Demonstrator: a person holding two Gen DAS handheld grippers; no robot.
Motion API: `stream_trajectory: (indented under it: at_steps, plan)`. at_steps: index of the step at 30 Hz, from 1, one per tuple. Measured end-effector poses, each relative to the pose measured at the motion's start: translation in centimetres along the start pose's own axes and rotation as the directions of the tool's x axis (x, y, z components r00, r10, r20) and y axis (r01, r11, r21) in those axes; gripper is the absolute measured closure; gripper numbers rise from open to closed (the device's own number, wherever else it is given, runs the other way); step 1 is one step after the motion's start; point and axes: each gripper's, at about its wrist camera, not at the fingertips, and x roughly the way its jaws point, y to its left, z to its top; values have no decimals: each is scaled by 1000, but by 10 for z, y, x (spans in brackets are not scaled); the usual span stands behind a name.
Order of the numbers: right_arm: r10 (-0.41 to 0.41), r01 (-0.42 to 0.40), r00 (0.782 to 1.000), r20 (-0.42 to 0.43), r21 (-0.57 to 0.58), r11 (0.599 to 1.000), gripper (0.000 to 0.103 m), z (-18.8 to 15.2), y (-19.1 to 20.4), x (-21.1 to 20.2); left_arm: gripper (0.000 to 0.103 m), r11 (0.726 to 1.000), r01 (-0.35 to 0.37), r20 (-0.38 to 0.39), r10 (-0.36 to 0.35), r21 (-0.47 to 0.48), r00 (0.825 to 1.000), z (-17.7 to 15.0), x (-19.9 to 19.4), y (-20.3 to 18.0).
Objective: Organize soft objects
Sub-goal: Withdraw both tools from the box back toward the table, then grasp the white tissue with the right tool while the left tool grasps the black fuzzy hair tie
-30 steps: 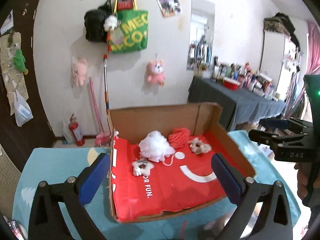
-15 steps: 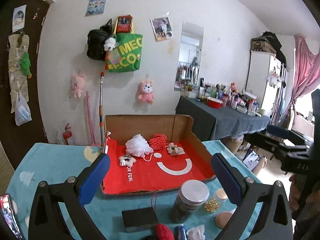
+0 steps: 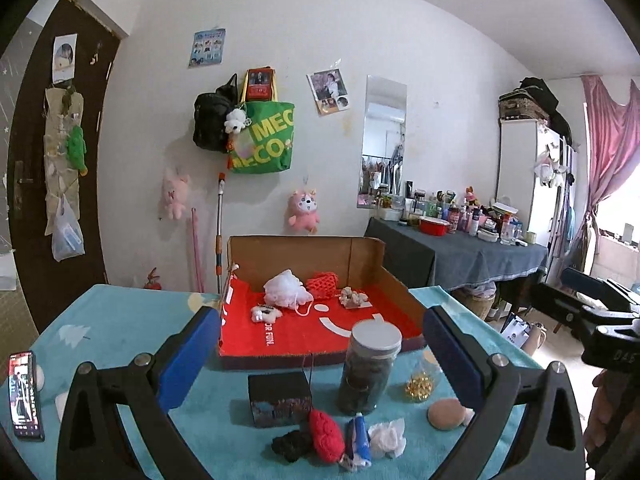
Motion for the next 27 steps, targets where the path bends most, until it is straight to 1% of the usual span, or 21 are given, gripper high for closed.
stream_trajectory:
  at_steps: [2, 4, 8, 11, 16, 18, 21, 25, 27]
  plan:
    - [17, -17, 1000, 7, 3, 1000, 3, -11, 1, -3, 0, 1000, 2, 16, -2, 5, 1000, -11, -2, -1]
    - [17, -17, 1000, 16, 18, 1000, 3, -25, 1, -5, 0, 1000, 6, 23, -6, 0, 1000, -21, -4, -3]
    - [-21, 20, 999, 35, 39, 999, 3, -55, -2, -2, 0, 1000, 14, 26, -14, 8, 1000, -44, -6, -8]
    - [-17, 16, 1000, 8, 76, 997, 3, -73, -8, 5, 0, 1000, 12, -1, -12, 9, 1000, -60, -1, -10]
    - [-73, 75, 997, -31, 93, 993, 3, -97, -15, 17, 0, 1000, 1, -59, -2, -8, 998, -85, 13, -8]
    - [-88, 91, 995, -38, 88, 992, 3, -104, -17, 20, 0, 1000, -12, -79, 12, -4, 997, -94, 19, -9]
    - [-131, 133, 990, -44, 55, 990, 3, -114, -15, 24, 0, 1000, -16, -98, 16, -5, 995, -103, 24, -8]
    - [-106, 112, 991, -83, 78, 991, 3, -127, -17, 32, 0, 1000, -13, -143, 12, -11, 990, -114, 32, -8]
    - [-106, 113, 990, -94, 77, 991, 3, -131, -17, 35, 0, 1000, -13, -164, 11, -16, 986, -120, 36, -6]
